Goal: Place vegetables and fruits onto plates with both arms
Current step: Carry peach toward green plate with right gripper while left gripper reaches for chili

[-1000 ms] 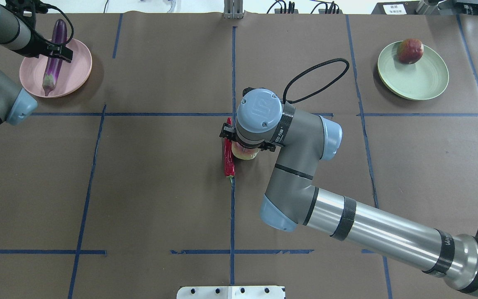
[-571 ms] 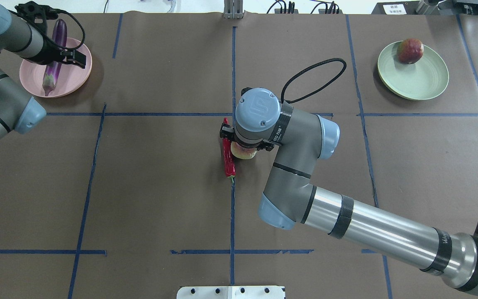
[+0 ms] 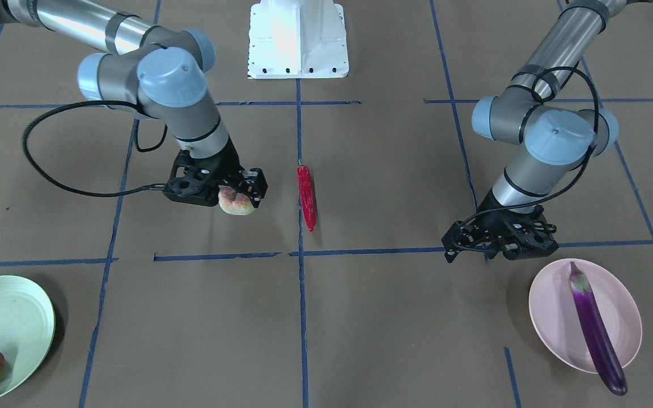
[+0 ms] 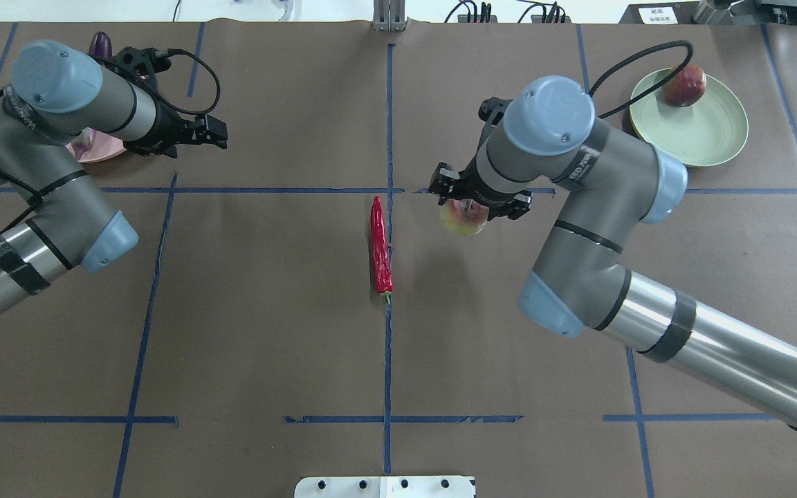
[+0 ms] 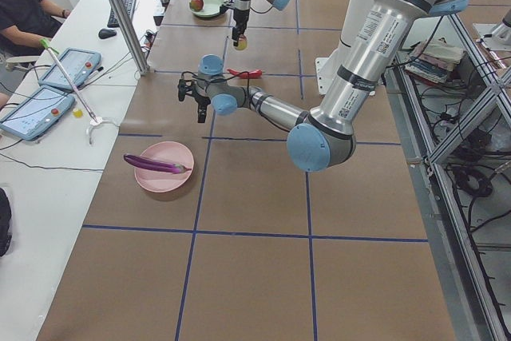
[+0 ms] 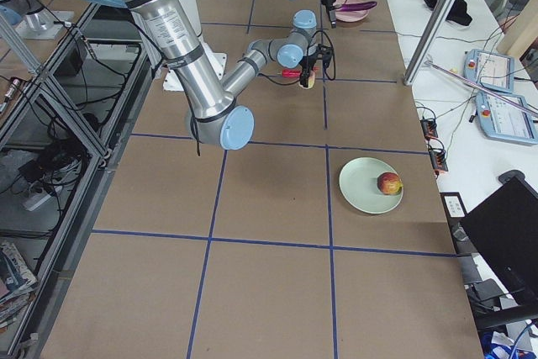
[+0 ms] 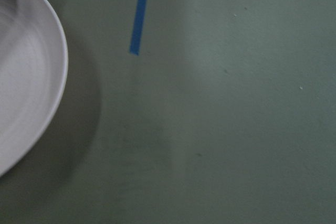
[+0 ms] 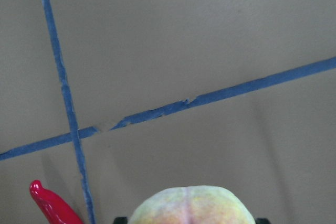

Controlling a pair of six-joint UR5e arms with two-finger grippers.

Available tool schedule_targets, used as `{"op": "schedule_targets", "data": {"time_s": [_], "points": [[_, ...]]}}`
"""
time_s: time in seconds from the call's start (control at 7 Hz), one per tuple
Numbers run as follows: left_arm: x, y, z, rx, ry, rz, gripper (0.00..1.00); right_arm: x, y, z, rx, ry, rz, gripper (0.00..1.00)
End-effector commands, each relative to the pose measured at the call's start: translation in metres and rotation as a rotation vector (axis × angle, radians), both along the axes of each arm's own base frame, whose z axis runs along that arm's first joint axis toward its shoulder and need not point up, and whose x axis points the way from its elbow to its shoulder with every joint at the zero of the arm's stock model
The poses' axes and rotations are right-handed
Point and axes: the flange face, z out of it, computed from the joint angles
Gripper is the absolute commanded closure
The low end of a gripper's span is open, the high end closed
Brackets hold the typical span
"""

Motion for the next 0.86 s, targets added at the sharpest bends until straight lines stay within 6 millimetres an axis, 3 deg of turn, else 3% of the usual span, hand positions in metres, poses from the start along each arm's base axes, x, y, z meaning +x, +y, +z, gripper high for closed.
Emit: {"op": "schedule_targets", "data": {"time_s": [0.0,0.29,0.43,0.71], "points": [[0.049,0.041,-0.054,-0.032,0.099,0.059,0.0,0.103,-0.055,0.063,0.104,0.102,-0.006,1.0],[0.126,0.083,-0.127,-0.071,0.121,0.112,0.0,0.175,-0.124,0.148,0.186,0.268,-0.082,1.0],[0.159,0.106,-0.153,-0.057,0.09,0.118,0.0,0.199,-0.146,0.192,0.179,0.337,-0.123,1.0],[0.179,0.126,-0.178,-0.057,0.065,0.128,0.0,0.221,-0.167,0.24,0.176,0.484,-0.126,1.0]]}}
